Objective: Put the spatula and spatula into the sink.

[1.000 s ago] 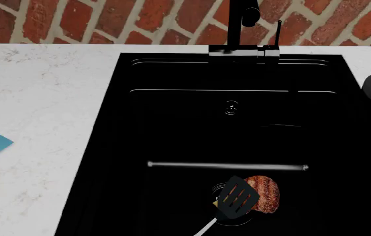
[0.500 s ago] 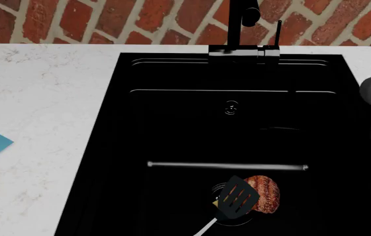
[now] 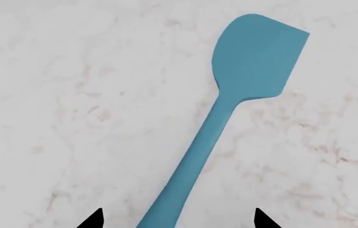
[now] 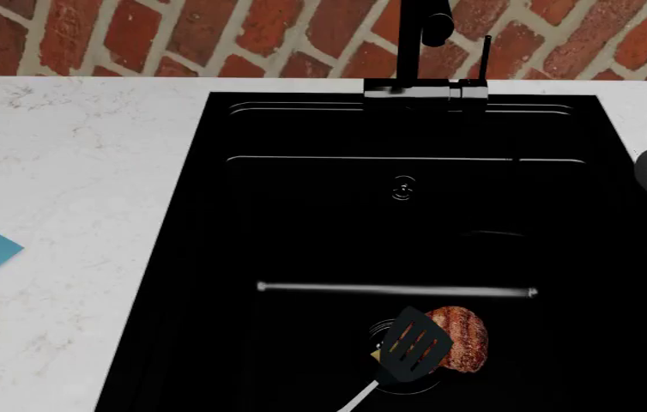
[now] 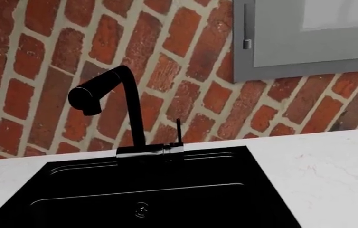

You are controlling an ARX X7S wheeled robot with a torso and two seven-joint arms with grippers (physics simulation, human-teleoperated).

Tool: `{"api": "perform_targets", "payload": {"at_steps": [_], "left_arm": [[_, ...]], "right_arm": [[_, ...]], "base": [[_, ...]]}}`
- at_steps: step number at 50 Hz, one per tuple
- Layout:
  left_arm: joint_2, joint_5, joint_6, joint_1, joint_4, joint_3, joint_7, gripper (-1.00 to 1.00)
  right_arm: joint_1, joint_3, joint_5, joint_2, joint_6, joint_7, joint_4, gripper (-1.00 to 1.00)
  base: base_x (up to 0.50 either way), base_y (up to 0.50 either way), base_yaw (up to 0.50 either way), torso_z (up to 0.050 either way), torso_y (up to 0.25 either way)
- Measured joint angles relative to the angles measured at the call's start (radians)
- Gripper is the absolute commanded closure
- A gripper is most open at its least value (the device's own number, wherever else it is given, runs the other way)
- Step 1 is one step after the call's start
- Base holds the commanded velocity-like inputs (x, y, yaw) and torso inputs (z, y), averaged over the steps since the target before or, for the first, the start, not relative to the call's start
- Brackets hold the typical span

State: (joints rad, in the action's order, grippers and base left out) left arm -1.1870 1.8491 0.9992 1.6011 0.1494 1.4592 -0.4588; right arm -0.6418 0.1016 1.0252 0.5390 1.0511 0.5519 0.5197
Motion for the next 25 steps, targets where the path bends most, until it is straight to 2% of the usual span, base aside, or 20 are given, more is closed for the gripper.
{"api": "perform_targets", "payload": {"at_steps": [12,25], "left_arm": [[-0.011,0.008,0.017,-0.001,0.007,0.005,-0.029,-1.00],[0.021,0.006,0.067,0.026,0.051,0.015,-0.023,-1.00]], "right_arm": [[0.017,0.010,0.007,0.005,-0.006,0.005,0.008,-1.00],[0.025,0.019,0.017,0.011,-0.006,0.016,0.015,-1.00]], "base": [[0.00,0.00,0.00,0.000,0.000],[0.00,0.00,0.00,-0.002,0.000]]}}
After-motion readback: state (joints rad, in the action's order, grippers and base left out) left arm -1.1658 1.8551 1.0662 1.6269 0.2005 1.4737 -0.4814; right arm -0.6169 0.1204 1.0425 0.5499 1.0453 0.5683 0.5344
